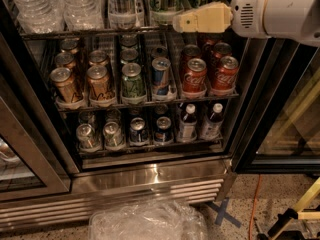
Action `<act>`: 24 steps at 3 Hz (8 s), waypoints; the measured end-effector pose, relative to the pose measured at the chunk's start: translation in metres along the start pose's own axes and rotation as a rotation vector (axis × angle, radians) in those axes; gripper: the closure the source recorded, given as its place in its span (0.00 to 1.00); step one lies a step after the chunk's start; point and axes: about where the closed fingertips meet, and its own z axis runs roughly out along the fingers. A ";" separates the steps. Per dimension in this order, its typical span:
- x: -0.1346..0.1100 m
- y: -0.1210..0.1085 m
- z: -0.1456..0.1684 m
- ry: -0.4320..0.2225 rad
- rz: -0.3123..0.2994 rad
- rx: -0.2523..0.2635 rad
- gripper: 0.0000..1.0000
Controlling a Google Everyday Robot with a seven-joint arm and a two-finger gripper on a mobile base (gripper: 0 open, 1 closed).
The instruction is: Pick green can from top shelf of fridge
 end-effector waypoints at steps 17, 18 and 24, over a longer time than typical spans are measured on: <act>-0.034 -0.049 0.051 -0.182 -0.059 0.111 1.00; -0.040 -0.046 0.048 -0.203 -0.068 0.113 1.00; -0.067 -0.040 0.016 -0.288 -0.129 0.160 1.00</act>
Offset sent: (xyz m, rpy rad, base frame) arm 0.0066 0.0057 0.0084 0.0274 -0.0498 0.0023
